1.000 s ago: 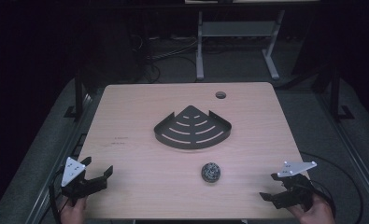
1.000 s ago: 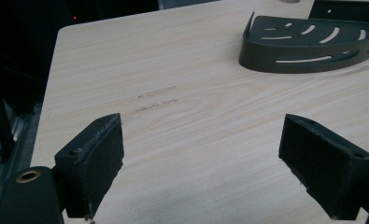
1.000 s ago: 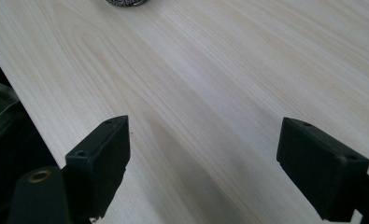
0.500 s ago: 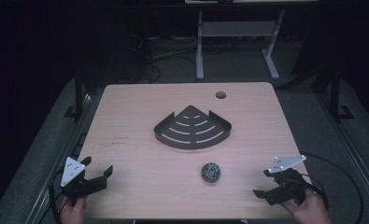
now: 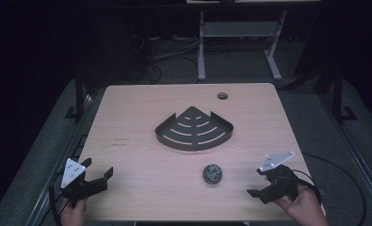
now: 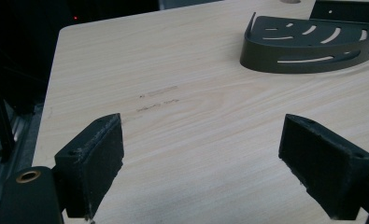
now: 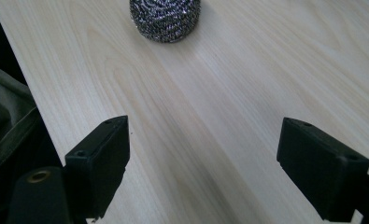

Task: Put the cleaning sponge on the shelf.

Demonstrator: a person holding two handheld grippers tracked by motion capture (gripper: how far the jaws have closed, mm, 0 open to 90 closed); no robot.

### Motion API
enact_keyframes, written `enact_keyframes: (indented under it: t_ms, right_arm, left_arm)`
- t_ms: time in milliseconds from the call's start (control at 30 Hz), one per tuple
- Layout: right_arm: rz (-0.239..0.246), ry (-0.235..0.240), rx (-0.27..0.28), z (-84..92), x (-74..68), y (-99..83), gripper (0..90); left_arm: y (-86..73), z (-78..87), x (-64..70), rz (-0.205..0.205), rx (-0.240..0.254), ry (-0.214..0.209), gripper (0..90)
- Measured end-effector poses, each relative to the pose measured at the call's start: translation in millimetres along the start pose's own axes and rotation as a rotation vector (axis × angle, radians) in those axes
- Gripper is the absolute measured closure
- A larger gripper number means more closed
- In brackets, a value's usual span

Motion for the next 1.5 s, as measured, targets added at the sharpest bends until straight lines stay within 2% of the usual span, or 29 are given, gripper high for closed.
enact_keyframes:
  t_ms: [1167,1500]
  right_arm:
    - [0.126,0.047,-0.091,-25.4,-12.9,50.8,16.8]
    - [0.144,0.068,-0.115,-32.8,-18.1,60.2,16.7]
  left_arm:
    - [0.7,2.6,-1.7,0.002,0.006,0.009,13.2]
    - [0.6,2.5,-2.2,0.006,0.006,0.009,13.2]
Point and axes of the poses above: each handheld gripper's, and its own axes: z roughly backward along the jaws, y roughly out of its top, x roughly to its right, the point moved 4 cm from there along -z, roughly forward along the jaws, and after that the axes turned 8 degrees about -z, right-handed, at the moved point
